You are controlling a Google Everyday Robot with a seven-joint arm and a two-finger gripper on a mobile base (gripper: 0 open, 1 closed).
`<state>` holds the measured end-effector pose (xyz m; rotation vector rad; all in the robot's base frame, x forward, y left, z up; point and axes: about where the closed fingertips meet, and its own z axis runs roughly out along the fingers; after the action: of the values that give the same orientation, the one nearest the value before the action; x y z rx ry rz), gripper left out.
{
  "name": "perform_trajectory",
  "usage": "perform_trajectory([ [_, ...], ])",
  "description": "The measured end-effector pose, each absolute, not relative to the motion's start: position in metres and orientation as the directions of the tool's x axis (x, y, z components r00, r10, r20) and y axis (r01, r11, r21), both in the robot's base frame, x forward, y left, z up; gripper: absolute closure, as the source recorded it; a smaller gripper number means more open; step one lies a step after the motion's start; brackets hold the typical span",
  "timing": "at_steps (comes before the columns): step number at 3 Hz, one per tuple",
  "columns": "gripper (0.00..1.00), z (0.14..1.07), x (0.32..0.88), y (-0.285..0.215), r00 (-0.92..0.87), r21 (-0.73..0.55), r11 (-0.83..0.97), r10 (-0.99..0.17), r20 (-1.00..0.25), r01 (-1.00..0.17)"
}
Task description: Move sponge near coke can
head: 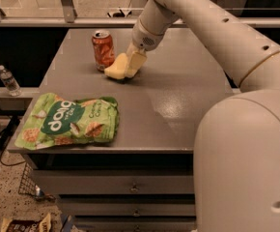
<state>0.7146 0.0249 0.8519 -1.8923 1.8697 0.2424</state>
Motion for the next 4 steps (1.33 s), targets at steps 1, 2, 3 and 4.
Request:
perform_trajectory([
  [1, 0.52, 0.849, 0.7148, 0.0266, 0.058, -0.197, 0.033, -0.897, -0.438, -0.98],
  [2, 0.27, 0.8458, 0.7149, 0.0285, 0.059, -0.193, 0.03, -0.897, -0.438, -0.981],
  [3, 0.05, 0.8429, 0.715, 0.0302, 0.059, -0.189, 0.028, -0.897, -0.438, -0.982],
  [4, 0.0, 0.841, 0.7151, 0.0313, 0.059, -0.187, 0.026, -0.897, -0.437, -0.982],
])
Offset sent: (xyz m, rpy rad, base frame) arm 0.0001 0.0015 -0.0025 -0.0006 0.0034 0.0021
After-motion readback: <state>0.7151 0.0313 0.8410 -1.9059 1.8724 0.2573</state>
